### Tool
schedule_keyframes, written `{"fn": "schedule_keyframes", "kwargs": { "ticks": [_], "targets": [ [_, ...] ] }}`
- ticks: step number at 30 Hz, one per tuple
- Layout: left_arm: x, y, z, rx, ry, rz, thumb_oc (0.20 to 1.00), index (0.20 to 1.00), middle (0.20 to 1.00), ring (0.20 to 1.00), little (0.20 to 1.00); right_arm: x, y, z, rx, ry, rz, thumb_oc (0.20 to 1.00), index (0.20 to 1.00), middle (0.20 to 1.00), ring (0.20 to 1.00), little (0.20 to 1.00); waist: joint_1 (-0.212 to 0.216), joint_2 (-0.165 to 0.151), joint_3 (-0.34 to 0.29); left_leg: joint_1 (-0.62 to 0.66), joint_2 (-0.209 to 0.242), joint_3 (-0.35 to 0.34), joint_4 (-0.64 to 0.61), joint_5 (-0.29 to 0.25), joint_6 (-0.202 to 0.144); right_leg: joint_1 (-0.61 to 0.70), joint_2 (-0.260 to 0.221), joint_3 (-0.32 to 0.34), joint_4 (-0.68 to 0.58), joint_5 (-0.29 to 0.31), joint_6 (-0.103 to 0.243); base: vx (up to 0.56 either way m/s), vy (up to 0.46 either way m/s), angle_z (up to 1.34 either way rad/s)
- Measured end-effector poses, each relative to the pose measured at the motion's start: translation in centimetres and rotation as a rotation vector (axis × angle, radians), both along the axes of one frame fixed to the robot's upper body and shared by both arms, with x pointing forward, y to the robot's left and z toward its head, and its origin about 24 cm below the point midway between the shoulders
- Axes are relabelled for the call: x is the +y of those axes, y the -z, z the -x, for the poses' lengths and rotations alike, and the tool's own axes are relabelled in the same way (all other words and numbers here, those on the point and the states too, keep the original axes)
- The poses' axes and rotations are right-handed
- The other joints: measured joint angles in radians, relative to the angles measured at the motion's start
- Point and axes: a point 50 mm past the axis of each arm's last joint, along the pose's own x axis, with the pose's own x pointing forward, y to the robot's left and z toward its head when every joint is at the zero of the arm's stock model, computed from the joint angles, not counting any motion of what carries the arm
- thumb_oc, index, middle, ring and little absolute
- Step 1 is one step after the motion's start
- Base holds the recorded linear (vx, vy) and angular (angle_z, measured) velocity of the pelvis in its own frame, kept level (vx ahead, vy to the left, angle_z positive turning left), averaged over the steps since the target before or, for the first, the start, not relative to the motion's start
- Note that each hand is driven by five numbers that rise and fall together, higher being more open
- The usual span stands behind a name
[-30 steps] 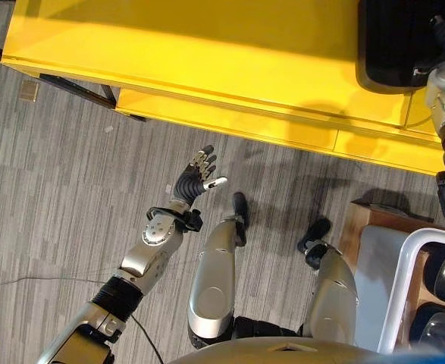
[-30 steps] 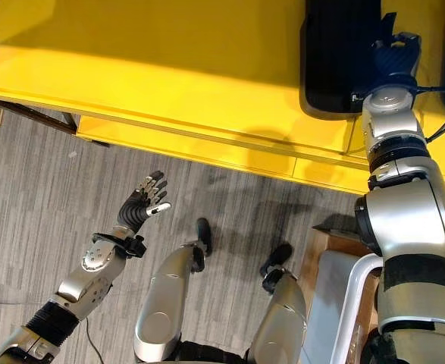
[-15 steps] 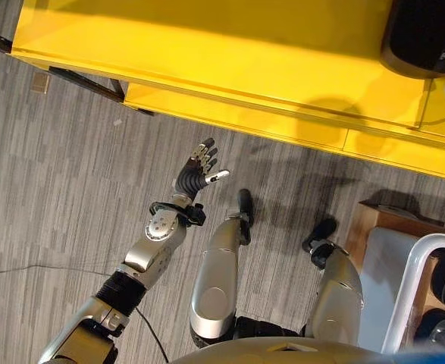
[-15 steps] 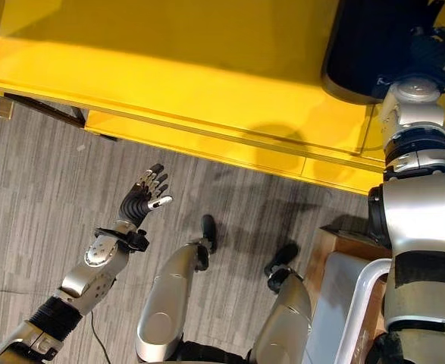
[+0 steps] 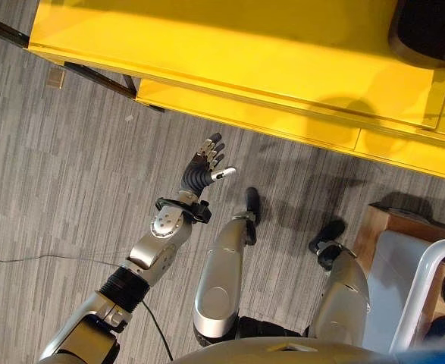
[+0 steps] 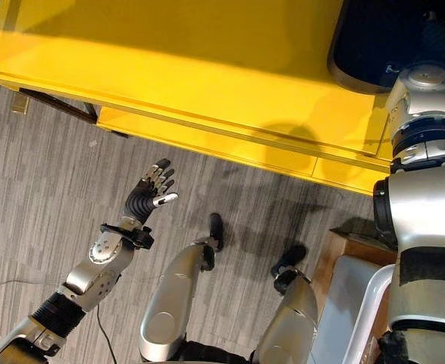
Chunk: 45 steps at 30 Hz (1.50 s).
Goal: Move parts from the plastic box to the shelf.
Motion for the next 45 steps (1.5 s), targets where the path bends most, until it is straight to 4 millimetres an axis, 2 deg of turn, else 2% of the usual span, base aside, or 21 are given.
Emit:
{"fn": "schedule_keyframes", "kwargs": {
  "ticks": [3, 9, 16, 19, 36, 43, 45],
  "targets": [
    [0.0, 0.0, 0.0, 0.010, -0.008, 0.020, 1.000, 1.000, 1.000, 1.000, 1.000, 0.3, -0.2, -0.1, -0.005, -0.009, -0.002, 0.200, 0.200, 0.200, 0.200, 0.200, 0.001, 0.002, -0.001, -0.001, -0.001, -0.001, 0.000, 0.001, 0.000, 0.000, 0.000, -0.001, 0.001, 0.000, 0.000, 0.00, 0.000, 0.00],
    [-0.1, -0.1, -0.1, 0.007, -0.003, 0.026, 1.000, 1.000, 1.000, 1.000, 1.000, 0.4, -0.3, -0.1, -0.014, -0.004, -0.006, 0.200, 0.200, 0.200, 0.200, 0.200, 0.010, 0.030, -0.019, -0.006, -0.007, -0.011, -0.002, 0.006, 0.002, 0.001, -0.007, -0.011, 0.007, -0.002, 0.001, 0.00, 0.023, 0.05],
    [-0.9, 0.1, 0.0, 0.013, 0.027, 0.017, 1.000, 1.000, 1.000, 1.000, 1.000, 0.1, -0.3, 0.0, -0.069, -0.010, -0.100, 0.200, 0.200, 0.200, 0.200, 0.200, 0.018, 0.035, -0.022, -0.016, -0.017, -0.026, 0.000, 0.012, 0.004, 0.000, -0.021, -0.022, 0.016, -0.007, 0.003, 0.00, 0.017, 0.08],
    [-0.9, -0.1, -0.1, 0.005, 0.029, 0.017, 1.000, 1.000, 1.000, 1.000, 1.000, 0.2, -0.3, 0.0, -0.096, -0.019, -0.135, 1.000, 1.000, 1.000, 1.000, 1.000, 0.024, 0.035, -0.022, -0.016, -0.018, -0.027, 0.000, 0.012, 0.005, 0.000, -0.021, -0.022, 0.017, -0.007, 0.003, 0.00, 0.000, 0.00],
    [-1.1, -0.2, -0.2, 0.006, 0.026, 0.024, 1.000, 1.000, 1.000, 1.000, 1.000, 3.0, -0.5, -1.2, -0.110, -0.086, -0.112, 1.000, 1.000, 1.000, 1.000, 1.000, 0.012, 0.034, -0.022, -0.016, -0.016, -0.028, 0.009, 0.016, 0.008, 0.001, -0.022, -0.022, 0.030, -0.006, 0.003, -0.01, 0.005, 0.00],
    [-1.1, -0.4, -0.2, -0.004, 0.025, 0.029, 1.000, 1.000, 1.000, 1.000, 1.000, 5.5, -2.7, -1.3, -0.171, -0.138, 0.004, 1.000, 1.000, 1.000, 1.000, 1.000, -0.020, 0.028, -0.021, -0.013, -0.011, -0.028, 0.017, 0.020, 0.014, 0.007, -0.018, -0.022, 0.025, 0.003, -0.002, -0.06, 0.017, -0.01],
    [-1.0, -0.4, -0.2, -0.006, 0.024, 0.030, 1.000, 1.000, 1.000, 1.000, 1.000, 7.5, -4.1, -1.2, -0.227, -0.168, 0.075, 1.000, 1.000, 1.000, 1.000, 1.000, -0.041, 0.020, -0.020, 0.000, -0.008, -0.024, 0.017, 0.021, 0.016, 0.019, -0.014, -0.018, 0.017, 0.011, -0.002, -0.05, 0.005, -0.07]
  ]
}}
